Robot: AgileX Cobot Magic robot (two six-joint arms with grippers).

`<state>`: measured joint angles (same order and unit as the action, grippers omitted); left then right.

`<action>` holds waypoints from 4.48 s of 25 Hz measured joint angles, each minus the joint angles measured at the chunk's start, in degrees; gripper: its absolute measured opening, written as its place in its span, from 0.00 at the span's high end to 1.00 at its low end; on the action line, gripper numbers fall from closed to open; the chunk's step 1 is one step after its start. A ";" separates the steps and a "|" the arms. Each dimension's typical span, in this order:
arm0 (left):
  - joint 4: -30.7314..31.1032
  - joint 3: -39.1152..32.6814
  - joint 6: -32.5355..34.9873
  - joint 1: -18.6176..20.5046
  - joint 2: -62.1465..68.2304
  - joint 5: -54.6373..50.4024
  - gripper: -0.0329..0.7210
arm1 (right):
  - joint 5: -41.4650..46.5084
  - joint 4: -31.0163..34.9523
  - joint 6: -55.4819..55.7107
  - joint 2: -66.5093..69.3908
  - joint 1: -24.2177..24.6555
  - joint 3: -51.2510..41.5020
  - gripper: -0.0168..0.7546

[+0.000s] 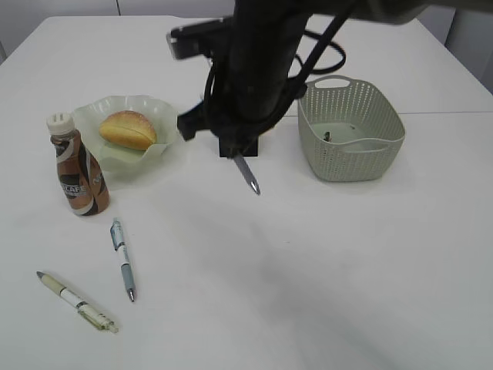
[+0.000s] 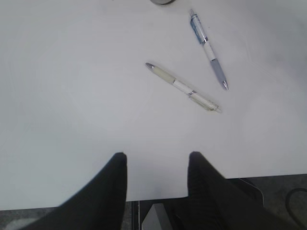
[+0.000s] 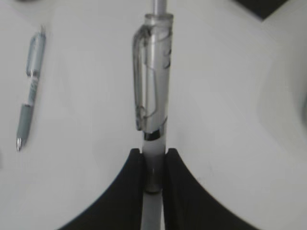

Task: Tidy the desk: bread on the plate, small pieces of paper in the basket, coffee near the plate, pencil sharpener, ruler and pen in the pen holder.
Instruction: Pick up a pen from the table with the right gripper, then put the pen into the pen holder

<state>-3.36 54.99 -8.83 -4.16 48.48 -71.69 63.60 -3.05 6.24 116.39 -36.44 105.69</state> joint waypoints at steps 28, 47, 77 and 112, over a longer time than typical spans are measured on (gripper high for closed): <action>0.05 0.00 0.00 0.00 0.00 0.00 0.55 | -77.38 -16.65 -0.78 -16.09 12.26 -32.11 0.89; 0.61 0.00 0.00 0.00 0.00 0.00 0.55 | -81.59 -7.04 -0.78 9.50 15.32 -8.53 0.89; 0.83 0.00 0.10 0.00 0.00 0.00 0.55 | -81.48 -6.54 0.68 19.25 16.29 -3.46 0.89; 0.83 0.00 0.10 0.00 0.00 0.00 0.55 | -40.92 -2.25 3.52 0.32 15.86 -2.15 0.46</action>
<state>-2.53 54.99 -8.73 -4.16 48.48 -71.69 22.68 -5.30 9.76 116.71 -20.57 103.54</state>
